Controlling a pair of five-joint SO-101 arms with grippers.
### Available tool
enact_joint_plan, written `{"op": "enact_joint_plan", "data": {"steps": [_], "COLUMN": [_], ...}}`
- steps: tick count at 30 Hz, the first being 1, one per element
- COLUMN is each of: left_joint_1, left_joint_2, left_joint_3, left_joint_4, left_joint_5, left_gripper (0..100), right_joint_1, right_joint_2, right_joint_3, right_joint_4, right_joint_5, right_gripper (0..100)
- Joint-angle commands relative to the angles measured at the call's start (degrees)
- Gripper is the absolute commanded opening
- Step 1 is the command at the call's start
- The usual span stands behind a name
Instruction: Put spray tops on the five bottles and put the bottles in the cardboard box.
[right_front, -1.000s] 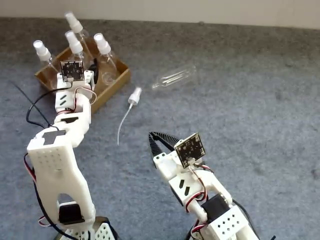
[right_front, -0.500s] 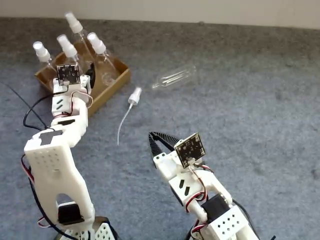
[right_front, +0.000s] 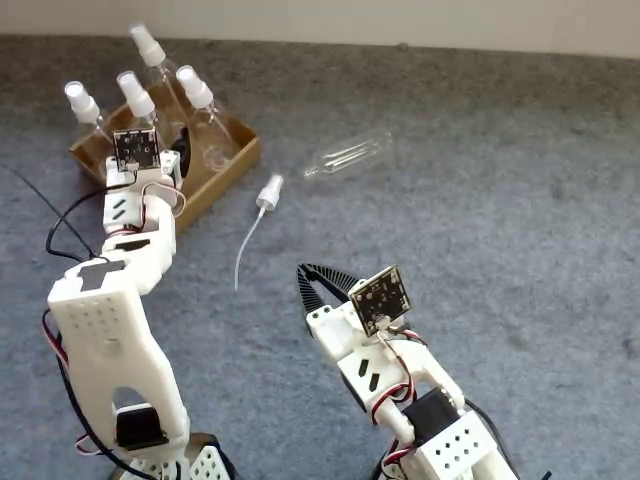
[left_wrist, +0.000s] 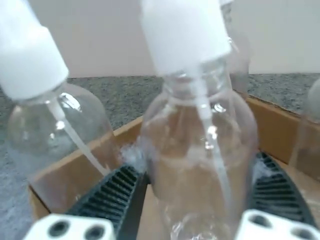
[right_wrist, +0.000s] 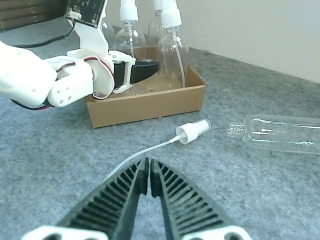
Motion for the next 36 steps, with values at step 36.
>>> {"op": "enact_joint_plan", "data": {"steps": [36], "left_joint_1": [-0.75], "left_joint_2": [-30.11], "left_joint_3": [29.23], "left_joint_4": [0.53], "left_joint_5": [-0.53], "left_gripper": [27], "right_joint_1": [6.20], "right_joint_2": [-0.66], "right_joint_3": [10.15], "right_joint_4": [2.15], "right_joint_5": [0.26], "right_gripper": [0.8]}}
